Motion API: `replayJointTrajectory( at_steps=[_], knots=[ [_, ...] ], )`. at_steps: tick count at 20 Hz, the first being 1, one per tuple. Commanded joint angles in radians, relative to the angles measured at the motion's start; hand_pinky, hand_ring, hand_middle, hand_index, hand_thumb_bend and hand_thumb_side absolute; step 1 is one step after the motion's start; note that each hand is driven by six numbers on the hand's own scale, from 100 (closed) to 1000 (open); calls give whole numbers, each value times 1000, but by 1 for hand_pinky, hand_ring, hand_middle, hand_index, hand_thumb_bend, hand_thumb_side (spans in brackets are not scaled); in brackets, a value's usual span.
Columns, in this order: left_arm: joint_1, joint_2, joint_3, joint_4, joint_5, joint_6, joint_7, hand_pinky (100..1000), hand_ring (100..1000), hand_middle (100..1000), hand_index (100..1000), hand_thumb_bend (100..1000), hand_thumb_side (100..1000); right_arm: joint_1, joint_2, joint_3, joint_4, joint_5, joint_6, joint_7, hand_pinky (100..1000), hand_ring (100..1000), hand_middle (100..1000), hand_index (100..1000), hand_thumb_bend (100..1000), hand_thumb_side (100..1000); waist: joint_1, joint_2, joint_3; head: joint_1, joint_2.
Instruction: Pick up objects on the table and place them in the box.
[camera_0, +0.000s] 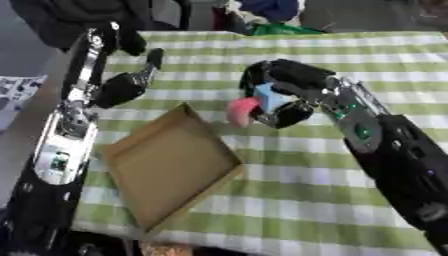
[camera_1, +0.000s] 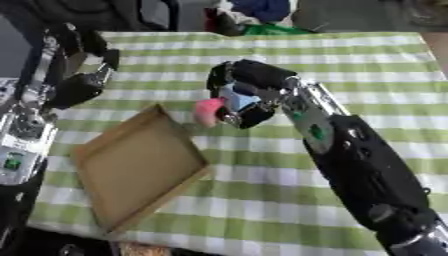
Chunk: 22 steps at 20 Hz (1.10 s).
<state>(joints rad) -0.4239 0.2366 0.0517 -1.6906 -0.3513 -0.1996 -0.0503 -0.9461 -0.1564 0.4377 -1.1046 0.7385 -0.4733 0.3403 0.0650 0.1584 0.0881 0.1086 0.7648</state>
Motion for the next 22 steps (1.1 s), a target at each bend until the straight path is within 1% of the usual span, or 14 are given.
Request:
replayJointTrajectory(
  at_steps=[1,7,12,17,22],
  knots=[
    [-27,-3,-3,-35,8,-1,-8,588,561,518,743,306,310,-32,3,-2,-27,-20,9,5,823,749,713,422,100,100,1,-20,19,-24,5],
    [-50,-26,-12,-52,13,0,-24,589,561,518,742,307,307,-38,44,-3,11,-2,6,12,823,747,712,422,100,100,3,-16,85,-72,2],
    [-67,-42,-24,-53,18,-2,-32,589,560,518,742,307,306,-19,95,0,69,75,-24,7,823,750,716,422,100,100,4,-8,125,-105,-1],
    [-79,-54,-32,-52,21,-6,-37,589,560,518,742,307,306,7,142,18,101,151,-81,-11,823,752,720,421,100,100,5,-2,142,-115,-3],
    [-85,-56,-33,-52,22,-7,-38,589,560,518,742,306,306,40,174,49,111,202,-131,-18,823,756,725,429,100,100,3,3,139,-113,-5]
  ],
)
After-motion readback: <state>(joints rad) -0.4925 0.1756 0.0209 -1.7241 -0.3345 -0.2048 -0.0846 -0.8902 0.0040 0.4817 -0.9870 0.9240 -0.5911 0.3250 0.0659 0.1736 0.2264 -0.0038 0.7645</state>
